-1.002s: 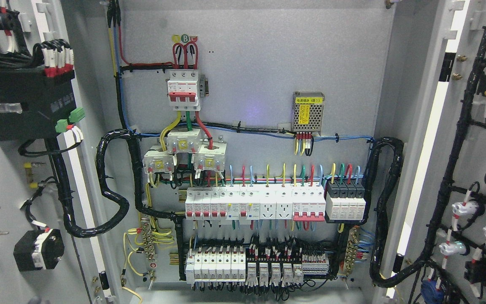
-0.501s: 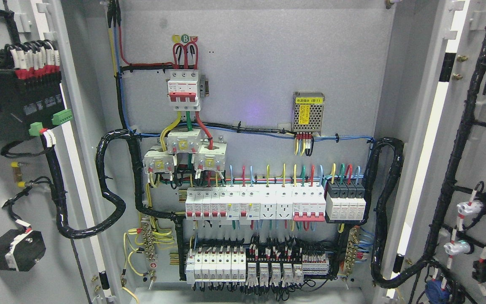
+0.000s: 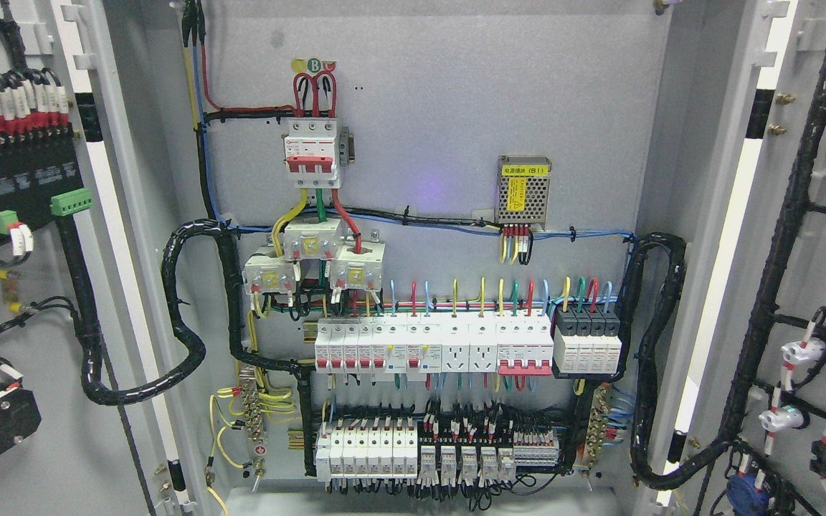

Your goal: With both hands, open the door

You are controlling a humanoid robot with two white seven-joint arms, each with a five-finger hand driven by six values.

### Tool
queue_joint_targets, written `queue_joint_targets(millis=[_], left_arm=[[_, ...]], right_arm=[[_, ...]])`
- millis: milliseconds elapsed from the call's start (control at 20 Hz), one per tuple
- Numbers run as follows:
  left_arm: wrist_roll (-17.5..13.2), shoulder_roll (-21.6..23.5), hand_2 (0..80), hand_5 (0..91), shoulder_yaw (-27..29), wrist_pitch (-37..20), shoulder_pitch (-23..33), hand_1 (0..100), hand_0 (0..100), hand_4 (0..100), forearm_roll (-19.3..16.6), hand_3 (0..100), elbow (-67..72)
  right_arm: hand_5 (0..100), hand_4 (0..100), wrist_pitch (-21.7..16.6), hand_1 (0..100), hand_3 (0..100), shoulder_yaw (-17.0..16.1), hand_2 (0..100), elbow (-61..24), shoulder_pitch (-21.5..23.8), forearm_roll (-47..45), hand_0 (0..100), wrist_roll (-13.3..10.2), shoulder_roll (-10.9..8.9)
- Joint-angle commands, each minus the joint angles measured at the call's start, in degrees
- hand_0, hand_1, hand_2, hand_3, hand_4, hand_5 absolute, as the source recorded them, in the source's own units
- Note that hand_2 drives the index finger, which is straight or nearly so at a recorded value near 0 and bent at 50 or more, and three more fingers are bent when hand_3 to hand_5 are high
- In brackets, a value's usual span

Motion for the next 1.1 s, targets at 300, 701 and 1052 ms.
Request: queue_joint_targets(millis=[300, 701, 1052], left_arm=[[-0.2, 10.4, 0.0, 0.0, 8.9, -28.6, -7.2, 39, 12, 0, 3.8, 0, 19.0], [-0.3, 10.3, 0.0, 0.0, 8.6, -28.6, -9.7, 39, 12, 0, 3.7, 0, 21.7], [-0.3, 8.2, 0.0, 0.0, 6.4, -26.0, -8.3, 39, 12, 0, 4.8, 0, 17.5]], right_arm=[[0, 0, 0.2, 39, 0, -1.7, 0, 2.1, 0.3, -3.6, 12, -0.1, -1.18], [0, 0, 0.0, 39, 0, -1.6, 0, 3.2, 0.2, -4.0, 12, -0.1, -1.7], [0, 0, -0.5, 39, 0, -0.9, 0, -0.2, 0.2, -4.2, 12, 0.4, -3.02]])
